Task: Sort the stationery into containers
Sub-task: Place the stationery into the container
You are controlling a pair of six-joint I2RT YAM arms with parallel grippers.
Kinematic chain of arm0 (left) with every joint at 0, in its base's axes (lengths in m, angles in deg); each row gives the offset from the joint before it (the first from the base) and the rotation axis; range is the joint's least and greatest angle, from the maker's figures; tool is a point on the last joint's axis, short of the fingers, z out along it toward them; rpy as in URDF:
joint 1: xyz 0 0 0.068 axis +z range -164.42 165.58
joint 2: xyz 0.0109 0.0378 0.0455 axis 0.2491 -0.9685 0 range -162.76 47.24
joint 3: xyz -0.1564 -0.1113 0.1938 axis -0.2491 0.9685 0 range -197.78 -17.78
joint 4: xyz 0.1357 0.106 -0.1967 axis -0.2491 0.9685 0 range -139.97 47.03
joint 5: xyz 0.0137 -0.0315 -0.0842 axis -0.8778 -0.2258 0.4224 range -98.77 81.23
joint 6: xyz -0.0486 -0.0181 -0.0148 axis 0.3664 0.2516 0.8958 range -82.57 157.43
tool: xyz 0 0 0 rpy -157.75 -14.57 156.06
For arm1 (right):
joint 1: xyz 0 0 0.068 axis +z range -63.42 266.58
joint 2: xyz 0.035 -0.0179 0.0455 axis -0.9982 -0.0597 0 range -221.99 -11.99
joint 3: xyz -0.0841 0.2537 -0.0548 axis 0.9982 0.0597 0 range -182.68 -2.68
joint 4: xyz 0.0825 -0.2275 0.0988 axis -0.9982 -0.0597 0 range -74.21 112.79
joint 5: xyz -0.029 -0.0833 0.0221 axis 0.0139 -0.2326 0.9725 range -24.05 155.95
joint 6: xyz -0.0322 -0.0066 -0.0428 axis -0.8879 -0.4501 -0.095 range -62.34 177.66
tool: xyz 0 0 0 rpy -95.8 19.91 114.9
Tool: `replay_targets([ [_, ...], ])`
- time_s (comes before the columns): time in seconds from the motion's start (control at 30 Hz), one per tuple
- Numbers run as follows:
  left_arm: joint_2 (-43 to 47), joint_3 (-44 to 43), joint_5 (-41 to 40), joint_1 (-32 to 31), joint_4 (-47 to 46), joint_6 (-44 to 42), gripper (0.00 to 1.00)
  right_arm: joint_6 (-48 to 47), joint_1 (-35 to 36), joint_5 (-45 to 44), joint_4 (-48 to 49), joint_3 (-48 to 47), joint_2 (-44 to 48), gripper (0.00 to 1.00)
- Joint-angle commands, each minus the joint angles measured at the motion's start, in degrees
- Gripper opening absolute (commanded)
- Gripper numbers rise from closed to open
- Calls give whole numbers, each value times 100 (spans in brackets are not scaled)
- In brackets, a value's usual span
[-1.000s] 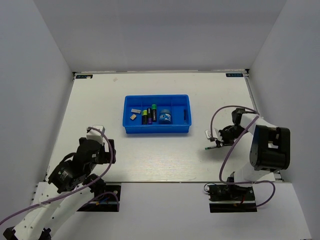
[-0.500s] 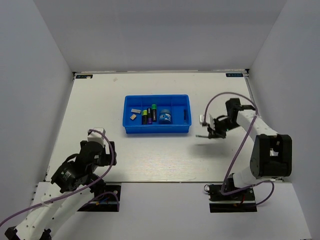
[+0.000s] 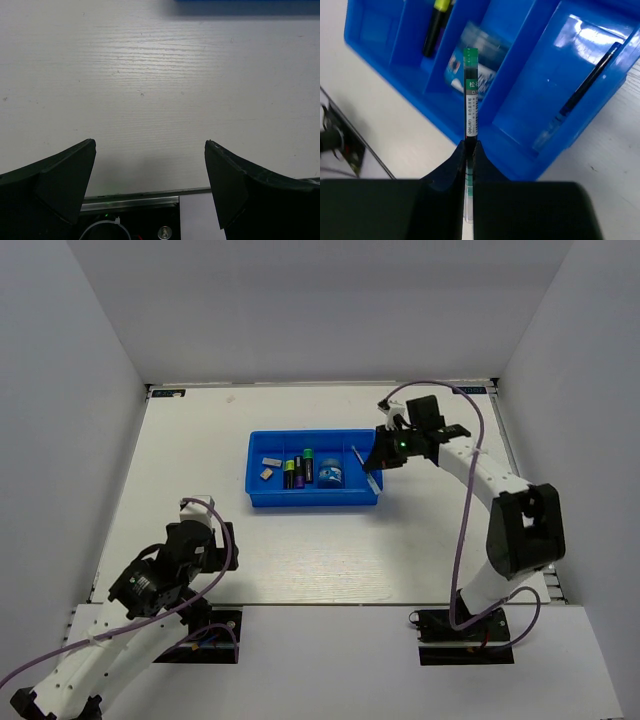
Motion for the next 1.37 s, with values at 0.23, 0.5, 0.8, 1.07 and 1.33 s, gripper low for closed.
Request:
replay_targets([
  [0.23,-86,-136,-25,32,-22,55,100,1841,514,-1993,241,-1027,-771,0],
  [0.5,-147,-206,-16,24,-65,3,100,1182,558,-2390,207,-1149,-981,52],
  [0.8,-507,-408,326,50,-460,-173,68,305,567,-914,-100,-1246,-411,0],
  [1.07,-1551,-1040,845,41,-1023,-490,56,-366,611,-4119,683,678,1760,90],
  [1.33,-2185,-1287,1249,59,-1375,-490,100,-1112,576,-5247,346,2108,3631,90],
])
